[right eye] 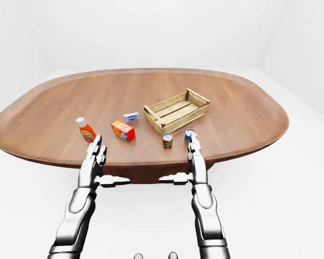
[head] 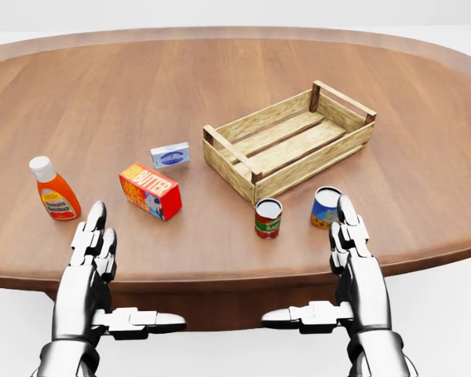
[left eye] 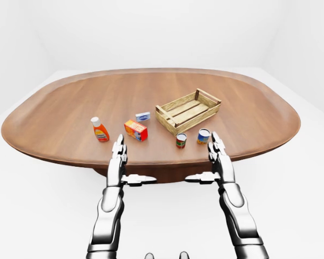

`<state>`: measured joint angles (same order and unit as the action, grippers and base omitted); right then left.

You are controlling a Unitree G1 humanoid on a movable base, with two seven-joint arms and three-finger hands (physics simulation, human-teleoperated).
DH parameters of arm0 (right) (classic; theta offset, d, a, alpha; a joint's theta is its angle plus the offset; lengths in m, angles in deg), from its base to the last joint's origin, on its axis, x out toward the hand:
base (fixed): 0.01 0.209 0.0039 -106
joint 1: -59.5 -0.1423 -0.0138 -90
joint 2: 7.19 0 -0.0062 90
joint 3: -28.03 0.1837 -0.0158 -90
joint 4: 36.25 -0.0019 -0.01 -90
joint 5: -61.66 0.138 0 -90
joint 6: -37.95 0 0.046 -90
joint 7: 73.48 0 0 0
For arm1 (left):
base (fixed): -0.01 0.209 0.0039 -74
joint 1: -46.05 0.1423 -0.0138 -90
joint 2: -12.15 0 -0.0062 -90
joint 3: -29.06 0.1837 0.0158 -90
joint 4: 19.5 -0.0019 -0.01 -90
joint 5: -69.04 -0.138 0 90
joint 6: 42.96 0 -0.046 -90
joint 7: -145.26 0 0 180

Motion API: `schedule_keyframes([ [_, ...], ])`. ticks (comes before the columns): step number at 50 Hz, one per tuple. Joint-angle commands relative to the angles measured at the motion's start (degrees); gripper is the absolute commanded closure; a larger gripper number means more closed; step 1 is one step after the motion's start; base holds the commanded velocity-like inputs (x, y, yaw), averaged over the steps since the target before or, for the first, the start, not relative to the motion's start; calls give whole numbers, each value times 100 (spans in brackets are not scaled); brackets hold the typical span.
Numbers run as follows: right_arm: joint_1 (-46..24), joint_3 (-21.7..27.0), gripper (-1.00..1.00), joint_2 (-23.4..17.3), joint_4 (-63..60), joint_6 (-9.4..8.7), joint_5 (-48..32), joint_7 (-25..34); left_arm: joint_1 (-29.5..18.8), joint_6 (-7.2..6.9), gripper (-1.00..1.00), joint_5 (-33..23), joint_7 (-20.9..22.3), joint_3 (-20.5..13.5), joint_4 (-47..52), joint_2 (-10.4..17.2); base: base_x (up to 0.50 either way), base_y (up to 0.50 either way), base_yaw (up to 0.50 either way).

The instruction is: Pick up the tomato sauce, and put it in the wooden tray.

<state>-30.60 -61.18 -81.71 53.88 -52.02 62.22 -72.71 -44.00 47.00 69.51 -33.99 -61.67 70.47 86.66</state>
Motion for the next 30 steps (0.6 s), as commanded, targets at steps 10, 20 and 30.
schedule_keyframes([
  [10, 20, 138, -100, -72, -214, -147, 39, 175, 72, -227, -100, 9, 174, -108, 271, 64, 0, 0, 0],
  [20, 145, 98, -100, -61, -739, -502, -29, 197, 291, -496, -100, -140, 227, -99, 1152, 80, 0, 0, 0],
  [30, 284, 85, -100, -49, -1423, -502, -45, 244, 462, -496, -100, -185, 328, -101, 1925, 67, 0, 0, 0],
])
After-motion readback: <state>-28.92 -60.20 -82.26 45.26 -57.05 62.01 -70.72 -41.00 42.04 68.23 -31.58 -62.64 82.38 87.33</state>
